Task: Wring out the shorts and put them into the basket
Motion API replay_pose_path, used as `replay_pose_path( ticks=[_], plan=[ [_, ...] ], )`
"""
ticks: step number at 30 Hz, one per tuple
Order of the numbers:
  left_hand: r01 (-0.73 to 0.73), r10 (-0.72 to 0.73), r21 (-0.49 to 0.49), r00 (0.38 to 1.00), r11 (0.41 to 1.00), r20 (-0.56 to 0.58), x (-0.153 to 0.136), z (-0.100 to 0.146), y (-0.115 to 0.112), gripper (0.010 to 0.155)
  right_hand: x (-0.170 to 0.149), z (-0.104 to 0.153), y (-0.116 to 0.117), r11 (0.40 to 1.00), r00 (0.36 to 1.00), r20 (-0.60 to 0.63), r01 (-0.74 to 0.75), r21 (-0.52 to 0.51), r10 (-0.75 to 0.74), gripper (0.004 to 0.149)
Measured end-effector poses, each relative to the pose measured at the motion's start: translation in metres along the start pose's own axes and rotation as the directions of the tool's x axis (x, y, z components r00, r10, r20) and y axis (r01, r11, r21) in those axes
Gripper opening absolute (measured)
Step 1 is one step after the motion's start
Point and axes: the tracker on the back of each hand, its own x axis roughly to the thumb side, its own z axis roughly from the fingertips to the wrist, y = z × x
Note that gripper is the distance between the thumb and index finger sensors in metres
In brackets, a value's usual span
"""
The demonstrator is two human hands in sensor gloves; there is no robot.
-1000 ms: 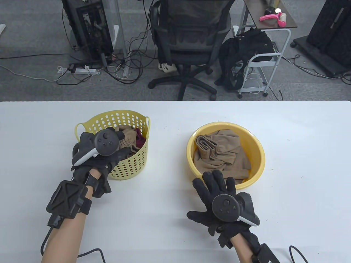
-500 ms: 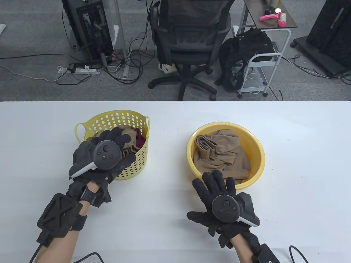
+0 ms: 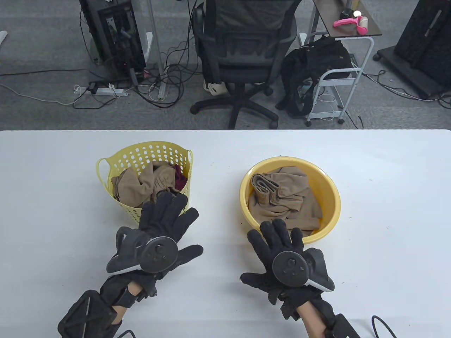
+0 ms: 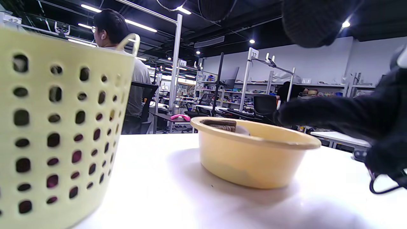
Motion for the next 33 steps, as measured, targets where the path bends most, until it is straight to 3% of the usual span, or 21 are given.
replay_pose_path(
  ticks=[7,17,33],
  plan=[
    [-0.022,0.022,-0.003,1.0,1.0,0.019,0.01,0.007,-0.033,0.088,0.001,0.0,0.0,1.0,1.0,0.002,-0.008,0.006,0.008,0.101],
    [-0.022,0.022,-0.013,1.0,1.0,0.007,0.008,0.012,-0.062,0.085,0.001,0.001,0.001,1.0,1.0,0.001,-0.013,0.011,0.013,0.101],
    [-0.001,0.002,-0.069,1.0,0.998,0.011,0.002,0.016,-0.084,0.086,-0.001,0.001,0.0,1.0,1.0,-0.017,-0.018,0.013,0.018,0.101]
  ],
)
